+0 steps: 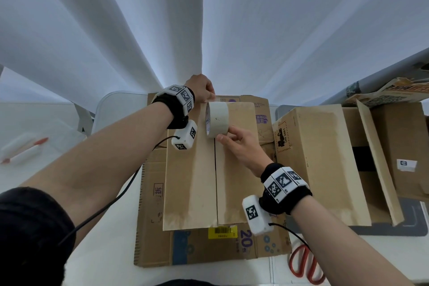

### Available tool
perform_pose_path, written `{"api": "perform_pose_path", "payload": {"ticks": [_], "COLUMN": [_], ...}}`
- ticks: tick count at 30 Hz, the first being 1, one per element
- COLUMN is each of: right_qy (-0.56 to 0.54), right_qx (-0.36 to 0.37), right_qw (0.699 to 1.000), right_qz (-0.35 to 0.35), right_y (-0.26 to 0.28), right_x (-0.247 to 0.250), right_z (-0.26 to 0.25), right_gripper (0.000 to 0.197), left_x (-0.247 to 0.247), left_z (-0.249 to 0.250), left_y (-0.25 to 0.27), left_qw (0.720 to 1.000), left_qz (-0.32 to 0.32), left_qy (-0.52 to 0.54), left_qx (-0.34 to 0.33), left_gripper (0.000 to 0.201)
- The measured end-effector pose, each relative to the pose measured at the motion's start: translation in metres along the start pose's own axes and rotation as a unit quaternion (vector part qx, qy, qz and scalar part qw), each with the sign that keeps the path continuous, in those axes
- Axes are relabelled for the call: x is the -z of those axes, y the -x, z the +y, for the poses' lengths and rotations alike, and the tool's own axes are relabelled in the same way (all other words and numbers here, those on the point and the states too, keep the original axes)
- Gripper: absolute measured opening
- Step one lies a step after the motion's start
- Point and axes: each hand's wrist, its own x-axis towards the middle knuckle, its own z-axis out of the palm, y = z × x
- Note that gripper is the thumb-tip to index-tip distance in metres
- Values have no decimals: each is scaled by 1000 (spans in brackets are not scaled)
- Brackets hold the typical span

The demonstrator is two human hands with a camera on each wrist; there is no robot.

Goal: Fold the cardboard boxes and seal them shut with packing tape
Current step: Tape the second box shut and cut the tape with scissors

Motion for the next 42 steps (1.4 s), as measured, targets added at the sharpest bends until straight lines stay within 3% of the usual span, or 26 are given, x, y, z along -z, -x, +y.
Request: {"api": "perform_pose_path", "payload": {"ticks": [8, 15, 23, 30, 38, 42], "right_qy": [10, 17, 19, 26, 25, 18], "right_qx": [9, 6, 6, 12, 18, 23], "right_qw": [1000, 1000, 1000, 1000, 999, 999], "right_qz": [4, -1, -5, 5, 12, 13], "right_y": [-3, -1, 0, -2, -2, -1], "right_x": [-2, -4, -4, -6, -7, -7], "right_z": [1, 2, 0, 4, 7, 6], "right_gripper": [29, 29, 31, 33, 29, 28], "left_x": [-7, -6, -5, -1, 2, 2], "left_z": [2, 5, -5, -7, 8, 2], "left_y": [-2, -5, 0, 12, 20, 16], "left_qw": [999, 993, 1000, 1000, 977, 991], "left_qz": [-10, -58, -7, 16, 12, -20], "left_qy": [-7, -15, -7, -21, -208, -115], "left_qx": [29, 99, 14, -17, -38, -66], "left_gripper": [15, 30, 11, 22, 40, 22]}}
